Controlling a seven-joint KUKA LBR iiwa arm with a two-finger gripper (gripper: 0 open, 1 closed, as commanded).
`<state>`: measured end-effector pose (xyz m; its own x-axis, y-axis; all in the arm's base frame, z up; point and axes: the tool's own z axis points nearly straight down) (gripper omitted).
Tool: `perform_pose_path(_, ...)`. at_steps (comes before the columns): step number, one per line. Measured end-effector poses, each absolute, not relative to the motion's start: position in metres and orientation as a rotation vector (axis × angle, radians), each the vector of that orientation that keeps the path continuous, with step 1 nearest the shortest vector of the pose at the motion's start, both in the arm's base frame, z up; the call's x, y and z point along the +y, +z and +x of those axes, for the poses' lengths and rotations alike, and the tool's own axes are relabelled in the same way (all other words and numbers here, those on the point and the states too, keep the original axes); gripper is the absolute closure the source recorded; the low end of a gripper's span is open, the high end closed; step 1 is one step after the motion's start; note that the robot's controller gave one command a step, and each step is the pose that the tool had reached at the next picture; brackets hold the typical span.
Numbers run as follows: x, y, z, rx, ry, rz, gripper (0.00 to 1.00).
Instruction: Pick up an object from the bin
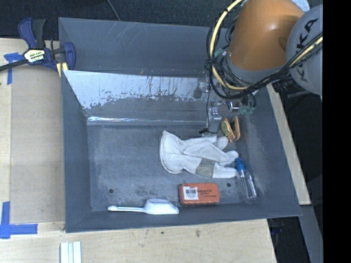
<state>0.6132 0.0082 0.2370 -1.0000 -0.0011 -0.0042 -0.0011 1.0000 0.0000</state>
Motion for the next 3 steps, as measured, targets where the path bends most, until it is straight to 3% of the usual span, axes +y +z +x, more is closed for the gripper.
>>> perform_pose_path(1, 0.009, 0.186, 0.614, 3.131, -0.001, -0.074, 0.0)
perform_pose_path(2, 0.007, 0.132, 0.586, 3.138, 0.0, -0.009, 0.0)
perform_pose_path(3, 0.002, 0.114, 0.582, 3.139, 0.0, -0.015, 0.0)
